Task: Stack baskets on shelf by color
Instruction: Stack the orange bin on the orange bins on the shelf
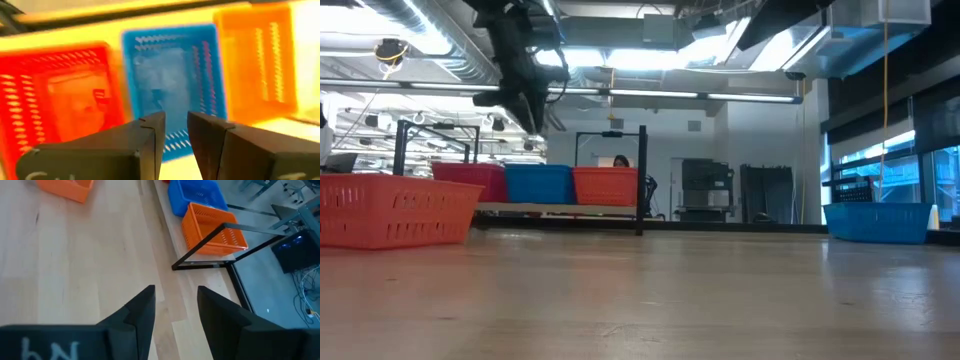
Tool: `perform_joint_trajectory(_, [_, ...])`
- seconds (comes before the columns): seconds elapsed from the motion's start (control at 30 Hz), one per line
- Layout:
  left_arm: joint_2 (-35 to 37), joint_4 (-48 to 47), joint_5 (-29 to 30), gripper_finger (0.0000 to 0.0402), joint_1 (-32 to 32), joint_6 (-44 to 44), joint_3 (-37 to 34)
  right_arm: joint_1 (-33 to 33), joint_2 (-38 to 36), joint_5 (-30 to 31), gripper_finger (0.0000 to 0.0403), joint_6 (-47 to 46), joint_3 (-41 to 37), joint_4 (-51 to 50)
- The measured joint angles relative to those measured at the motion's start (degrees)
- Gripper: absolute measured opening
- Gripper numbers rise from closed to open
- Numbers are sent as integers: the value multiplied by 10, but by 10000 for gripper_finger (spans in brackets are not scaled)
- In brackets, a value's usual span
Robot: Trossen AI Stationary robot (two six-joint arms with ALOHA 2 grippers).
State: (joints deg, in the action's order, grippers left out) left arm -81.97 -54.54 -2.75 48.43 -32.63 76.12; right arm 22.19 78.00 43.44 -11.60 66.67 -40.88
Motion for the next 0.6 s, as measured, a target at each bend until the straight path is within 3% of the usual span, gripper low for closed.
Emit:
perform_joint_trajectory(0.07, [8, -3, -34, 69, -15, 29, 0, -1, -2, -1, 149, 0, 3, -5])
perform_joint_trajectory(0.17, [30, -23, -73, 62, -55, 161, 0, 0, -4, -40, 149, 0, 42, -33])
perform_joint_trajectory(0.37, [77, -160, -93, 60, -155, 343, 0, 0, -6, -116, 149, -27, 144, -164])
perform_joint_trajectory(0.6, [98, -240, -84, 60, -246, 338, -1, -1, -6, -201, 149, -21, 197, -206])
